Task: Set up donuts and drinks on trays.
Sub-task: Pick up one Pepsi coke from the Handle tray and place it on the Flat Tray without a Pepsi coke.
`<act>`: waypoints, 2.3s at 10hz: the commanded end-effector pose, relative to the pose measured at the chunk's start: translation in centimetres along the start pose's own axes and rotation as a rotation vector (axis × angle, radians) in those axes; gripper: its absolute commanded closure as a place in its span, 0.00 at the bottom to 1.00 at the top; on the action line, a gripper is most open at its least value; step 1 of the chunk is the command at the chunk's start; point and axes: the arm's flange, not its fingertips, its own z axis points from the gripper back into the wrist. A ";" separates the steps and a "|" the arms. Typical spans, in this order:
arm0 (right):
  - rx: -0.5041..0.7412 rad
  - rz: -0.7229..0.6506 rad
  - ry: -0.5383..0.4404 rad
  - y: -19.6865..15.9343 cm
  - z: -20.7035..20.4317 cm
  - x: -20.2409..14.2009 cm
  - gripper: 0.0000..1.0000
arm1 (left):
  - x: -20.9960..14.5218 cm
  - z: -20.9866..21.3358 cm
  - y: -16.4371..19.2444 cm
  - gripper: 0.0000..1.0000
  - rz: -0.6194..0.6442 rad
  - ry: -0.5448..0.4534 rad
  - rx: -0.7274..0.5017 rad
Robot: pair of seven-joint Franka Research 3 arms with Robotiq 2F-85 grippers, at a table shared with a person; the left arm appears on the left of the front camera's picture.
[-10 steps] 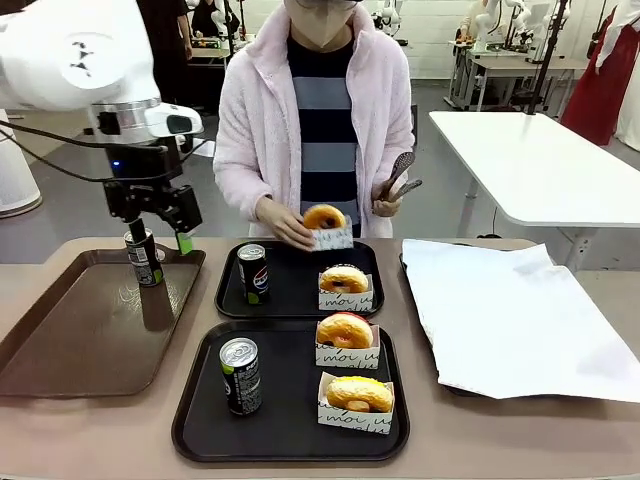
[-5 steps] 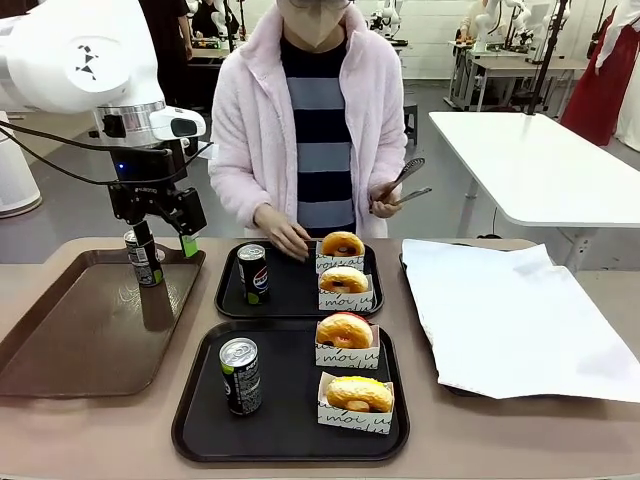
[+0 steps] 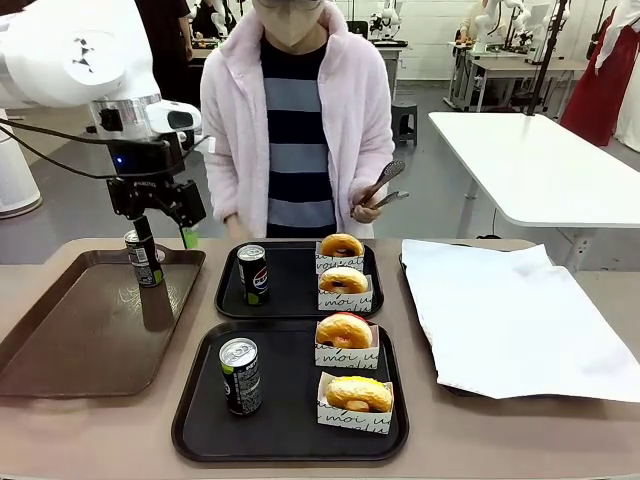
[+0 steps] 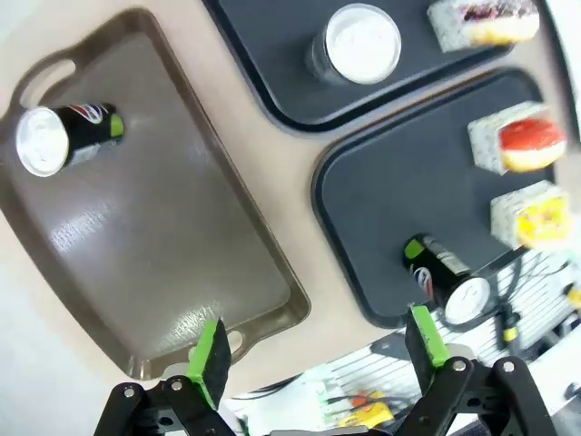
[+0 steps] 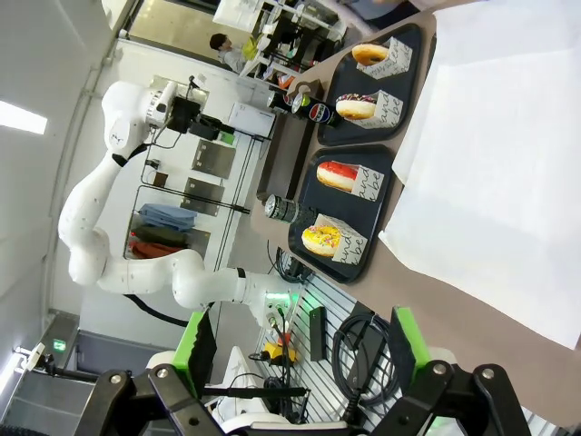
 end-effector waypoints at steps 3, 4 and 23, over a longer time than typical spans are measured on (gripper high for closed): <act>0.027 0.018 -0.018 0.0 0.1 0.3 0.00 | -0.9 6.2 11.5 0.00 0.231 -0.199 -0.364; 0.027 0.018 -0.018 0.0 0.1 0.3 0.00 | -1.7 7.1 14.3 0.00 0.255 -0.238 -0.419; 0.027 0.018 -0.018 0.0 0.1 0.3 0.00 | -9.6 -2.2 34.1 0.00 0.208 -0.228 -1.016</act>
